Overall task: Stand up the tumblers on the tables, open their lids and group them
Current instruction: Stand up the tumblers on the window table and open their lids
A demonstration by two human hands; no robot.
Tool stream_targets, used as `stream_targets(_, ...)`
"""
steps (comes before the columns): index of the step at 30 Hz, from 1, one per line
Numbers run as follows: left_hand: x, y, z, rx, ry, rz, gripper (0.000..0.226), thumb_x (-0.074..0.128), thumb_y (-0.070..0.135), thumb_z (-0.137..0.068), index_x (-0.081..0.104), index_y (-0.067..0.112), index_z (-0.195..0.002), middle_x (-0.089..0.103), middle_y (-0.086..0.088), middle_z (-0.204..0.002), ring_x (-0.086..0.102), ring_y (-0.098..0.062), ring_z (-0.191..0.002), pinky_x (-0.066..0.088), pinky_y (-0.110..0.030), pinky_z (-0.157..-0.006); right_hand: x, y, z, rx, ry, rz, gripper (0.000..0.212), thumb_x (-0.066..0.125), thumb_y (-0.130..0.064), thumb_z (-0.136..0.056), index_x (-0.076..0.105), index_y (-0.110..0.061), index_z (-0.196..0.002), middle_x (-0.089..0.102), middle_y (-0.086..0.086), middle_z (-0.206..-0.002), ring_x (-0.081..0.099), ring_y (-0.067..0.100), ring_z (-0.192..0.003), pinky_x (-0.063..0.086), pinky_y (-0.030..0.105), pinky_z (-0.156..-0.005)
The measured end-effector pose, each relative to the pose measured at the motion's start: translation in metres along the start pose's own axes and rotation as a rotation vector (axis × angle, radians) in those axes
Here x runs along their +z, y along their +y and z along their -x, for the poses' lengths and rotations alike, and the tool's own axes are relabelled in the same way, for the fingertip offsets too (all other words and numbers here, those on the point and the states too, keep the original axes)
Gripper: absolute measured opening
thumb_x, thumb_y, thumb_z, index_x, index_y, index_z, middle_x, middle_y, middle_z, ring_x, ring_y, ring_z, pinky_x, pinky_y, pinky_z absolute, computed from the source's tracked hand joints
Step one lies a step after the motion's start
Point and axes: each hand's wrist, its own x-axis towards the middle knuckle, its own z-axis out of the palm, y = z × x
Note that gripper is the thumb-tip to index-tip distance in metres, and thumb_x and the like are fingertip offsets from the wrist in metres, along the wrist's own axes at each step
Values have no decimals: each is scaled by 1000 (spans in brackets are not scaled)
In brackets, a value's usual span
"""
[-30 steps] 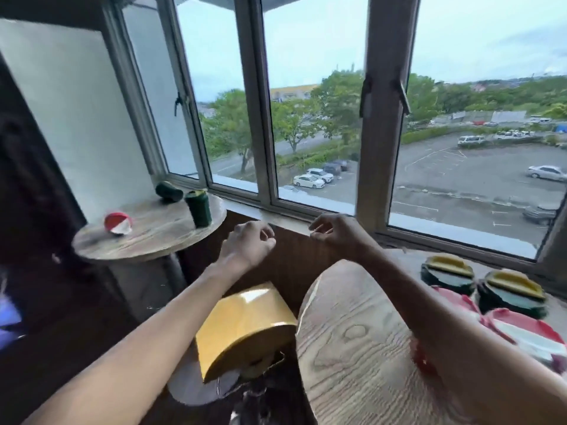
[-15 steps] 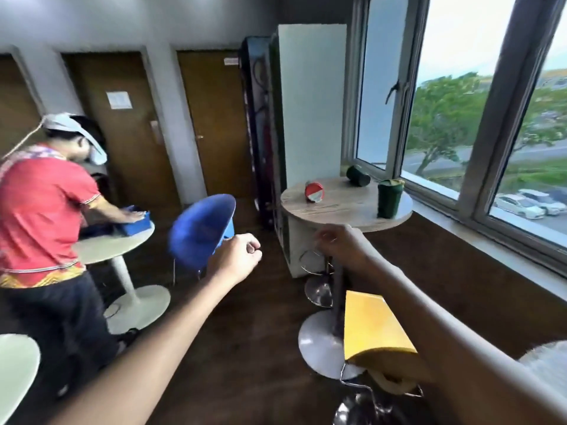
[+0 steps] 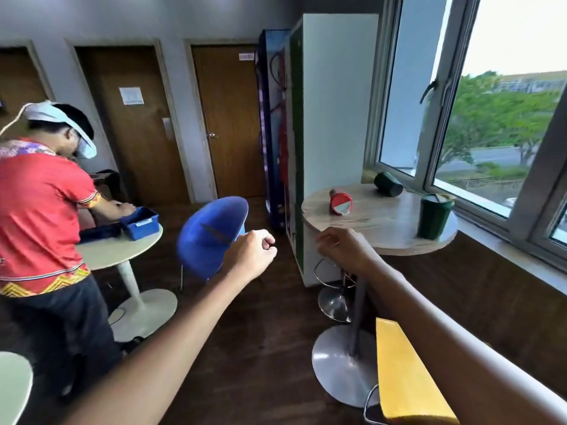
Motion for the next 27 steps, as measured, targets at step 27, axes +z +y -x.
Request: stream_targets(27, 223, 68, -461, 415, -255, 144, 21, 61, 18, -91, 72, 22, -108, 75, 1, -109, 70, -19, -99, 58, -34, -87, 1, 173, -418, 203, 344, 93, 14, 70, -14, -85, 76, -14, -98, 75, -1, -99, 72, 13, -85, 57, 30, -82)
